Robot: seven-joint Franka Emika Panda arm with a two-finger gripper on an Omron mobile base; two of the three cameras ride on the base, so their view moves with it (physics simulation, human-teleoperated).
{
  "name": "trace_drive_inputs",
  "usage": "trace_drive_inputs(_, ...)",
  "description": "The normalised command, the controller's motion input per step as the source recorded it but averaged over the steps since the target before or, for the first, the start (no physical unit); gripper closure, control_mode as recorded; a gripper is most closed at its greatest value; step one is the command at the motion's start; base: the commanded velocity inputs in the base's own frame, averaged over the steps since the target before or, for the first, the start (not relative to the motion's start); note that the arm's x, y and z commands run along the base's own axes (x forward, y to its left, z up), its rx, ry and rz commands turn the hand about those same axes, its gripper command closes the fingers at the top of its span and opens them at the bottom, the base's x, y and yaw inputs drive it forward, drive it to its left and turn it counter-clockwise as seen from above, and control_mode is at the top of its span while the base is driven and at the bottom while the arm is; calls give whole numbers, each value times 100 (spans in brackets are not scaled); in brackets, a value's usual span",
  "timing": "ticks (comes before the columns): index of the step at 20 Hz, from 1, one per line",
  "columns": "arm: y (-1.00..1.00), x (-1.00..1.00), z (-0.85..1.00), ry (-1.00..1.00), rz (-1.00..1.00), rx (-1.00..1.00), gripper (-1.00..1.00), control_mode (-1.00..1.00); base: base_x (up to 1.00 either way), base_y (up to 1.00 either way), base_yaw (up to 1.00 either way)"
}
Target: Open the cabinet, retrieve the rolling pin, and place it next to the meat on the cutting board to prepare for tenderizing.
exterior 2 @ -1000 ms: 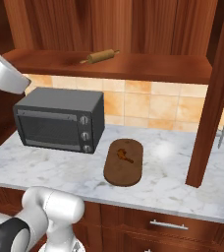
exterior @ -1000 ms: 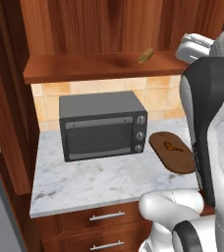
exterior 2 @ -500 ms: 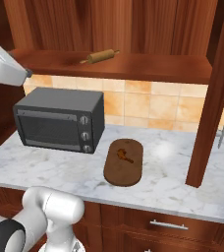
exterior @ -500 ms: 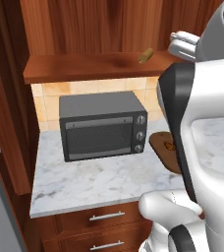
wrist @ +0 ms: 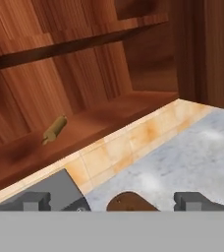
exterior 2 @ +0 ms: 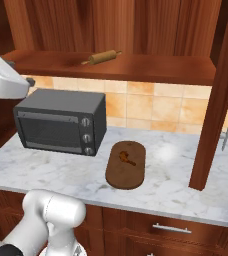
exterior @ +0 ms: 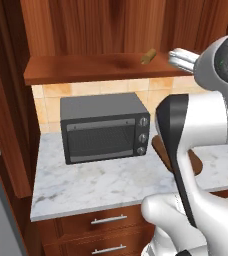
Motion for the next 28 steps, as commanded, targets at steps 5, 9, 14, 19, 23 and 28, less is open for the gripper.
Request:
trace_drive_inputs(5, 0, 25, -5, 0, 0, -7, -100, -100, 0, 0, 0)
trace_drive_inputs(9, 0, 23, -6, 0, 0, -5, -100, -100, 0, 0, 0)
trace_drive_inputs(14, 0, 16, 0, 1, 0, 0, -100, -100, 0, 0, 0)
trace_drive_inputs(19, 0, 6, 0, 0, 0, 0, -100, -100, 0, 0, 0)
trace_drive_inputs(23, 0, 16, 0, 1, 0, 0, -100, -100, 0, 0, 0)
trace_drive_inputs(28, 0, 20, 0, 2, 0, 0, -100, -100, 0, 0, 0)
